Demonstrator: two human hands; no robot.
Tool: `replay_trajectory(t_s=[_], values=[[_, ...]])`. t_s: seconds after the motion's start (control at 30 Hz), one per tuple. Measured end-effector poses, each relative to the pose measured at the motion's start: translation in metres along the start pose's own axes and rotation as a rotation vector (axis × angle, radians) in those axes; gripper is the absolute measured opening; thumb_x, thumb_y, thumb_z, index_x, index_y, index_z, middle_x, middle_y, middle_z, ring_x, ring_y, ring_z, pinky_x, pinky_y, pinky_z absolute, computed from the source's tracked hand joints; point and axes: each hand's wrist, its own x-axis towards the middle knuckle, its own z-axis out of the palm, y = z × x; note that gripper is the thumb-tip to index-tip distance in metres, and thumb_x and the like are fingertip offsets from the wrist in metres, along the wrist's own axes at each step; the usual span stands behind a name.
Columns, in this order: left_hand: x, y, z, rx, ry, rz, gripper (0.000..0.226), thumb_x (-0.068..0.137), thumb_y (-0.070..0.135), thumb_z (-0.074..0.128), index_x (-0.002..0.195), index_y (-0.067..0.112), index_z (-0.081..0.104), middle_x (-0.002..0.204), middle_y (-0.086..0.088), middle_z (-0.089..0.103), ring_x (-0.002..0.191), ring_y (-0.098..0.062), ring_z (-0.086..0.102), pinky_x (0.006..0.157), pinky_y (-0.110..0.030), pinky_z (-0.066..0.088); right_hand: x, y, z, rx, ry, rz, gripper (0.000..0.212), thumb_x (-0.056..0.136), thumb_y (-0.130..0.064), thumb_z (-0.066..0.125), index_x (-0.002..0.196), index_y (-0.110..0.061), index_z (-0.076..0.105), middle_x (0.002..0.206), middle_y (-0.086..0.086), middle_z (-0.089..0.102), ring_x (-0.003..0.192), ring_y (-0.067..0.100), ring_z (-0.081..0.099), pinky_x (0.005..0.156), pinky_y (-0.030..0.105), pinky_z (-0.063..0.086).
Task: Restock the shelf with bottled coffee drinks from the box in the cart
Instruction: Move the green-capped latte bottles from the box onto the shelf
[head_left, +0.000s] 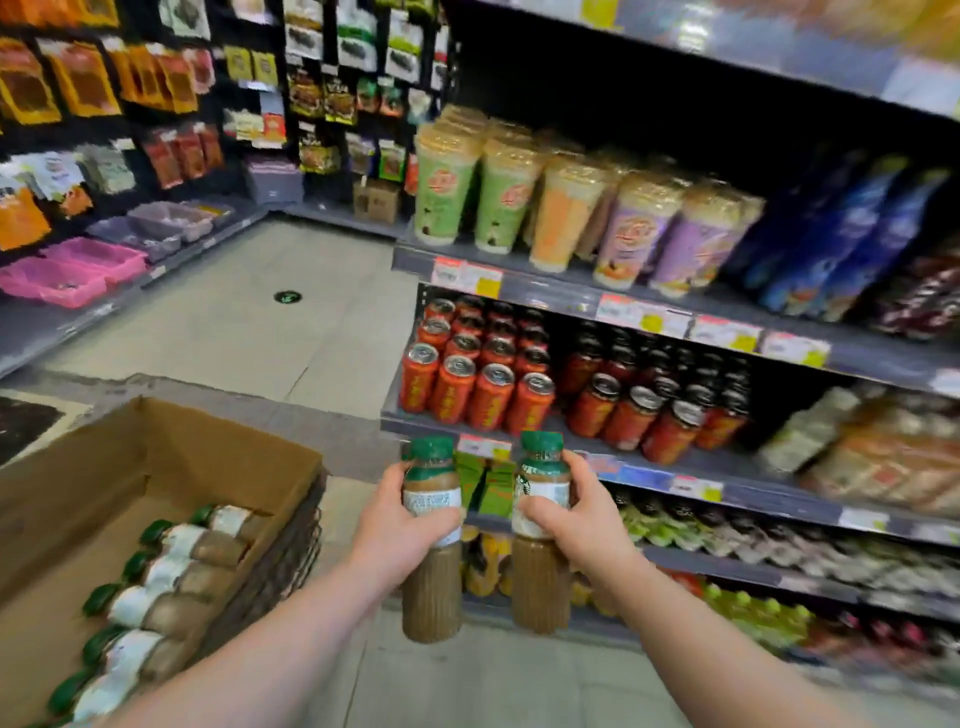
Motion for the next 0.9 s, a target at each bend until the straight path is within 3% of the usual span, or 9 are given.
replay_trajectory(t_s=[0.13,0.27,0.47,0.6,0.73,0.8,0.9], values=[[-0.04,0.019,0.094,0.019,-0.15,0.045,0.052,0.074,0.012,0.076,0.112,0.029,0.046,0.094,0.009,0.063,0.083,-0.006,0.06,0.065,-0.022,0.046,-0.039,0.043,-0.09,0.062,0.123,0.026,0.074,0.083,-0.015,0.068,0.145,-0.022,0.03,0.11,-0.01,0.052,0.086,-0.004,0.053,0.07,0.015,0.044],[-0.092,0.034,0.191,0.032,-0.286,0.07,0.055,0.075,0.011,0.076,0.119,0.025,0.046,0.097,0.007,0.063,0.083,-0.007,0.06,0.068,-0.023,0.047,-0.086,0.087,-0.182,0.097,0.236,0.055,0.071,0.084,-0.017,0.066,0.144,-0.024,0.03,0.094,-0.022,0.045,0.083,-0.005,0.049,0.067,0.016,0.043],[-0.159,0.049,0.308,0.067,-0.414,0.127,0.054,0.074,0.014,0.076,0.119,0.025,0.047,0.097,0.01,0.063,0.086,-0.008,0.061,0.065,-0.022,0.047,-0.149,0.141,-0.298,0.137,0.392,0.058,0.071,0.084,-0.019,0.066,0.144,-0.028,0.03,0.122,-0.005,0.049,0.084,-0.004,0.051,0.064,0.013,0.042],[-0.191,0.057,0.363,0.089,-0.478,0.159,0.059,0.075,0.013,0.075,0.125,0.022,0.044,0.094,0.013,0.06,0.084,-0.005,0.059,0.061,-0.02,0.045,-0.179,0.168,-0.351,0.159,0.467,0.064,0.072,0.083,-0.021,0.067,0.144,-0.03,0.03,0.124,-0.004,0.049,0.097,0.008,0.056,0.081,0.026,0.048],[-0.213,0.069,0.402,0.131,-0.538,0.191,0.062,0.079,0.014,0.073,0.13,0.024,0.039,0.091,0.018,0.052,0.08,0.0,0.054,0.058,-0.016,0.041,-0.195,0.187,-0.387,0.21,0.516,0.055,0.071,0.083,-0.019,0.066,0.143,-0.029,0.031,0.122,-0.004,0.048,0.093,0.005,0.055,0.073,0.023,0.048],[-0.217,0.074,0.418,0.142,-0.571,0.196,0.066,0.078,0.014,0.073,0.134,0.023,0.039,0.093,0.015,0.055,0.082,-0.003,0.057,0.058,-0.018,0.043,-0.196,0.197,-0.403,0.224,0.545,0.065,0.071,0.081,-0.019,0.067,0.143,-0.029,0.032,0.127,-0.003,0.049,0.098,0.009,0.056,0.079,0.026,0.048],[-0.216,0.082,0.444,0.143,-0.603,0.189,0.062,0.078,0.013,0.073,0.13,0.023,0.042,0.099,0.007,0.061,0.085,-0.011,0.062,0.061,-0.022,0.048,-0.195,0.205,-0.423,0.258,0.57,0.067,0.071,0.081,-0.018,0.067,0.142,-0.028,0.033,0.117,-0.006,0.053,0.095,0.005,0.056,0.07,0.021,0.046]])
